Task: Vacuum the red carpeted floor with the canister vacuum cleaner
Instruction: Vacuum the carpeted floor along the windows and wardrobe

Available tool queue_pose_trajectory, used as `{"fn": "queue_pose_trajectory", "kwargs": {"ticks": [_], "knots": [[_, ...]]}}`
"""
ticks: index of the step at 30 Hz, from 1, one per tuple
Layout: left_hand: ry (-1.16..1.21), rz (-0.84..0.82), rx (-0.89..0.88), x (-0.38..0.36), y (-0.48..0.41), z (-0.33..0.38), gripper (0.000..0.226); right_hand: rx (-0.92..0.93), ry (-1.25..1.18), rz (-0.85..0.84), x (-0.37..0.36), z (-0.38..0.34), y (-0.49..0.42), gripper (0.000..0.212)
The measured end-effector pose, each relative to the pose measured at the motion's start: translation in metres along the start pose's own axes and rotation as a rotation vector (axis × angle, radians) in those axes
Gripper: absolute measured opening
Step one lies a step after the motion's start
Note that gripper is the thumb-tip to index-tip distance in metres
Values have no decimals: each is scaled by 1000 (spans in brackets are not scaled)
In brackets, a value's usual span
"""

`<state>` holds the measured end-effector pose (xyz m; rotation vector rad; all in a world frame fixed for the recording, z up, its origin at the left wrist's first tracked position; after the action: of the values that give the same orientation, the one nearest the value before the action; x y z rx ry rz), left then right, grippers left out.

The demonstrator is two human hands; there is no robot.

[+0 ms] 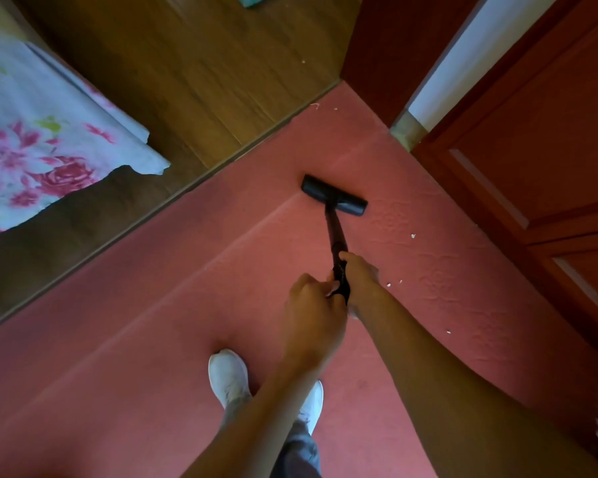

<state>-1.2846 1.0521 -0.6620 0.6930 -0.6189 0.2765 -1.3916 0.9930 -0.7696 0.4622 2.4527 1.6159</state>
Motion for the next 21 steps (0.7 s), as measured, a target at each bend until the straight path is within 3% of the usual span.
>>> {"fn": "queue_pose_trajectory", "kwargs": {"ticks": [7,12,21], "knots": [[-11,-38,-15,5,-12,-11,48,-7,-13,-10,-18,8,-2,22],[14,36,-3,36,0,-19,29,-58,25,-11,-13,27,28,24],[27,-87,-6,36,-25,-20,32,32,44,33,-48,7,22,21]]}}
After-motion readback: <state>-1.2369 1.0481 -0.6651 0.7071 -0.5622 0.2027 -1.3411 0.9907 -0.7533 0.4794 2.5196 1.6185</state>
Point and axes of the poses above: each hand's wrist, its own y-axis away from the middle knuckle, its own x-axis out of the back of the hand, z = x × y, the point moved 9 cm from there along -y, towards the middle knuckle, and after that the axes turned 10 degrees about -y, right-handed, at the moved point
